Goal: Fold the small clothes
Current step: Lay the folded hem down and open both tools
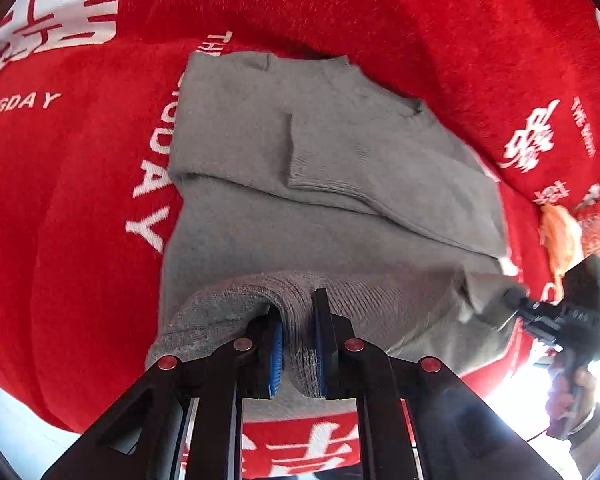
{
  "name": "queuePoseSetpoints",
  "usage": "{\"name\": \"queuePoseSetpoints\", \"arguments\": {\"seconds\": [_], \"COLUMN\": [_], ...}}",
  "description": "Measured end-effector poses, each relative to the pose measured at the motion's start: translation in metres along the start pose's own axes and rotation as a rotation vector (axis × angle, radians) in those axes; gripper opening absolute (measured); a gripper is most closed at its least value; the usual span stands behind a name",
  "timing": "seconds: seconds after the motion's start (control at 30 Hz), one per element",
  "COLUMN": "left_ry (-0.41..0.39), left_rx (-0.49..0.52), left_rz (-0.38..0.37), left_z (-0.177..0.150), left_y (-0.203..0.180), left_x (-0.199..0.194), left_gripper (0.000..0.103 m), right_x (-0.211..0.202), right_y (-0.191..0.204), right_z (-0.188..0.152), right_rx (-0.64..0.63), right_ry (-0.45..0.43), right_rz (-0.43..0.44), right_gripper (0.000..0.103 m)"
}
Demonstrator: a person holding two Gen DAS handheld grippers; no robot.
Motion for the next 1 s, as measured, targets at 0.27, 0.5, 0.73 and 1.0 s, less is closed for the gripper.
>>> {"name": "queuePoseSetpoints", "arguments": {"seconds": [0.27, 0.5, 0.73, 1.0], "left_ry": [-0.053, 0.008, 0.099, 0.165], "left_rx": [0.064, 0.126, 0.144, 0.135], "left_rz": [0.145, 0.200, 0.202, 0.189], "left_z": [0.005, 0.018, 0.025, 0.025], "left_y": [0.014, 0.014, 0.006, 0.019], "left_x": [-0.024, -0.019, 0.015, 0.052], "left_gripper": [0.086, 0.086, 0.086, 0.086], "right_x": [-0.006, -0.036, -0.013, 0.015], "right_y": [-0.010, -0.006, -0.009, -0.019], "right_z": [0.025, 0.047, 0.046, 0.041], "right_rx": [0.063, -0.012, -0.238, -0.235], "right_ry": [0.007, -0.082, -0.013, 0.034], "right_rz": [0.001, -0.100, -0.310, -0.347], "right_gripper": [0.018, 0.049, 0.053, 0.053]}}
Point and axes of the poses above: each gripper's, at about its wrist camera, not at the fingertips, and x roughly the way its jaws point, y to its left, z to its top, the point moved 9 cm from there along x, roughly the way its jaws point, and after that the axes turned 11 degrees about x, right-handed, at the moved point
